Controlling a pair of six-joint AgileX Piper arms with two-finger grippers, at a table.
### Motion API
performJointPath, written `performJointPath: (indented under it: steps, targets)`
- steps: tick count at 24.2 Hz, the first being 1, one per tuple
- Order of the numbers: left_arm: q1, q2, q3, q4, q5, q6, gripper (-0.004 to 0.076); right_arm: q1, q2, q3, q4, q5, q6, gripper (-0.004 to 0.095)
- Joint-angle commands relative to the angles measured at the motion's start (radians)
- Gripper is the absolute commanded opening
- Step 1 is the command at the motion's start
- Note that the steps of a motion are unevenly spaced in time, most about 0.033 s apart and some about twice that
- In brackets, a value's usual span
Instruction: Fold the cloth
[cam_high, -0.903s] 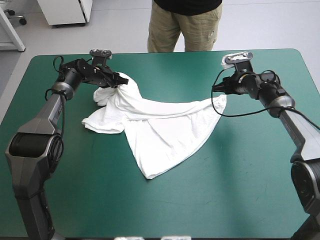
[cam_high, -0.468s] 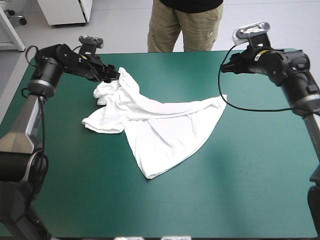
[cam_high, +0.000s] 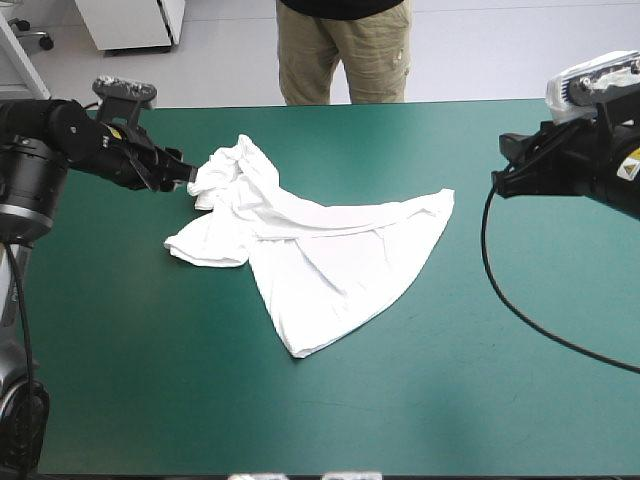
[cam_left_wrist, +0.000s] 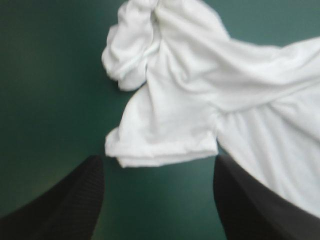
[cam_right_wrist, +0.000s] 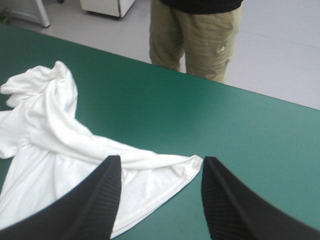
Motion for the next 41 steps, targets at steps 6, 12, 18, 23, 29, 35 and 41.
performJointPath:
  steps: [6,12,18,23,29,35,41]
  targets:
    - [0.076,0.030,0.210,0.037,-0.147,-0.064,0.0454,-0.006,-0.014,0.133,0.043,-0.066,-0.035,0.0462]
    - [0.189,0.188,0.212,-0.152,-0.197,-0.002,0.0454,-0.006,0.042,0.231,0.112,-0.111,-0.076,0.0443]
    - [0.187,0.312,0.212,-0.162,-0.250,0.022,0.0454,-0.006,0.097,0.231,0.115,-0.126,-0.086,0.0441]
    - [0.186,0.340,0.217,-0.179,-0.205,0.055,0.0252,-0.006,0.106,0.231,0.087,-0.159,-0.091,0.0441]
    - [0.186,0.360,0.217,-0.180,-0.206,0.089,-0.0009,-0.006,0.126,0.231,0.055,-0.148,-0.075,0.0441]
    - [0.186,0.344,0.208,-0.193,-0.196,0.091,-0.0009,-0.006,0.246,0.231,0.037,-0.156,-0.073,0.0483]
    - [0.186,0.339,0.207,-0.195,-0.190,0.091,-0.0009,-0.006,0.455,0.229,0.018,-0.277,-0.069,0.0549]
